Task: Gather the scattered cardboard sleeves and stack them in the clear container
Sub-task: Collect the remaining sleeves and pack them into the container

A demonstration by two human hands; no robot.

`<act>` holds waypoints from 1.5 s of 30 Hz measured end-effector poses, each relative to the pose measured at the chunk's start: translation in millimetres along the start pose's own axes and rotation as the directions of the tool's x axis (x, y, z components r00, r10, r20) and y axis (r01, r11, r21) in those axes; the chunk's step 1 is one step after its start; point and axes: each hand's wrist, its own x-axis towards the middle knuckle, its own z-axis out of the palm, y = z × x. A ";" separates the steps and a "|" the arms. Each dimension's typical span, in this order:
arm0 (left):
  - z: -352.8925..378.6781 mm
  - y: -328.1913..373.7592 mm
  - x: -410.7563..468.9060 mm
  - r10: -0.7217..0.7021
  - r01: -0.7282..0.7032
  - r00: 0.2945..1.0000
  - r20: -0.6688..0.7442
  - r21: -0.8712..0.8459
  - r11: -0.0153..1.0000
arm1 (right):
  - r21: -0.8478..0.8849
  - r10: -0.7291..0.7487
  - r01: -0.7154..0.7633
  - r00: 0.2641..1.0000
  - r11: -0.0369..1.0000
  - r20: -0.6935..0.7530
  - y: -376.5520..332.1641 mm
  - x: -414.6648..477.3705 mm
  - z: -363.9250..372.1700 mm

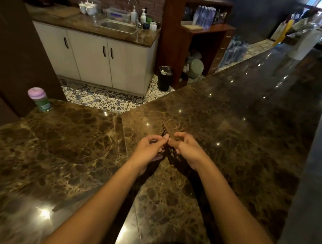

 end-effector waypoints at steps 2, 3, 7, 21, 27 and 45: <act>1.0 9.8 -16.6 0.006 0.003 0.998 0.068 -0.133 0.991 | 0.184 -0.043 0.026 0.995 0.982 0.088 -0.9 -26.6 6.1; 0.2 14.5 -26.8 0.018 0.001 0.994 0.106 -0.176 0.984 | 0.236 -0.079 0.050 0.990 0.971 0.118 -2.2 -40.1 8.6; -11.0 26.6 -71.2 0.101 -0.070 0.980 0.173 -0.181 0.981 | 0.161 -0.259 0.234 0.954 0.959 0.153 -7.7 -88.4 10.9; -44.6 33.8 -239.7 0.235 -0.202 0.938 0.256 -0.147 0.968 | -0.248 -0.685 0.808 0.586 0.535 0.433 -13.1 -220.2 19.5; -68.4 19.9 -278.9 0.307 -0.258 0.927 0.217 -0.229 0.939 | -0.245 -0.648 0.840 0.532 0.484 0.545 -6.5 -256.1 44.5; -133.4 -47.1 -364.0 0.415 -0.324 0.902 -0.121 0.447 0.834 | -0.383 -0.153 0.719 0.558 0.581 0.816 12.4 -281.2 70.6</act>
